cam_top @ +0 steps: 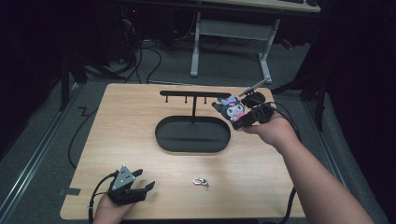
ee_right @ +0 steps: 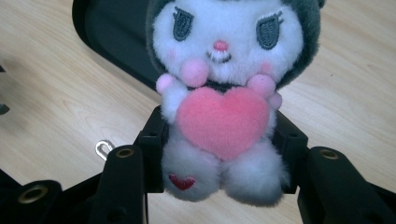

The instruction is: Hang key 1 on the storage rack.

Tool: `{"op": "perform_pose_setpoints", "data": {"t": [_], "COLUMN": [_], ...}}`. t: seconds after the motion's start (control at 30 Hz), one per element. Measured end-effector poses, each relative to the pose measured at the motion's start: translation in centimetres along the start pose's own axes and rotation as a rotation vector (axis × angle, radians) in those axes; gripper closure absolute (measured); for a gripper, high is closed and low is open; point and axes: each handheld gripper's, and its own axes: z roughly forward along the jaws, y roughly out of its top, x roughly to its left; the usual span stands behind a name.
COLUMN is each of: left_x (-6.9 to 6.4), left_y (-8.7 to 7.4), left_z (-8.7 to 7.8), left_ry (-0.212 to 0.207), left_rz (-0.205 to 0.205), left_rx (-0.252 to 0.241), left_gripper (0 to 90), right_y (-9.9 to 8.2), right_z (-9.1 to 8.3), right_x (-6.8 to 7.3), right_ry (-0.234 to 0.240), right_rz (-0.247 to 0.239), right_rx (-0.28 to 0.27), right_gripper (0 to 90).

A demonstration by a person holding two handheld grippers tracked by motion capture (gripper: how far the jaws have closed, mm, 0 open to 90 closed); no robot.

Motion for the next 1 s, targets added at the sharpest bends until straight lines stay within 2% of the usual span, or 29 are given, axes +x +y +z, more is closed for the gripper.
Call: {"op": "perform_pose_setpoints", "data": {"t": [0.3,0.37,0.53,0.6,0.67,0.77,1.0], "left_x": [0.0,0.1,0.1,0.1,0.0,-0.1,-0.4], "left_y": [0.0,0.0,0.0,0.0,-0.1,-0.1,-0.1], "left_z": [0.0,0.0,0.0,0.0,0.0,0.0,0.3], "left_ry": [0.000,0.000,0.002,0.000,-0.002,-0.004,-0.006], "left_rz": [0.004,0.003,0.002,0.003,0.003,0.010,0.026], "left_rx": [0.001,0.002,0.003,0.003,0.003,0.003,0.014], "left_gripper": [33.0,32.9,33.0,33.0,33.1,33.2,33.2], "right_y": [1.7,1.9,2.3,2.1,1.8,1.1,-0.5], "right_z": [-0.4,-0.4,-0.3,0.0,0.4,1.1,2.5], "right_x": [-0.1,-0.1,-0.3,-0.6,-1.0,-1.5,-2.5], "right_ry": [-0.017,-0.020,-0.029,-0.031,-0.023,-0.035,-0.013], "right_rz": [0.006,0.020,0.018,0.018,0.035,0.055,0.085], "right_rx": [-0.018,-0.022,-0.030,-0.032,-0.033,-0.018,-0.019], "right_gripper": [51.6,51.6,51.4,51.4,51.3,51.2,50.8]}}
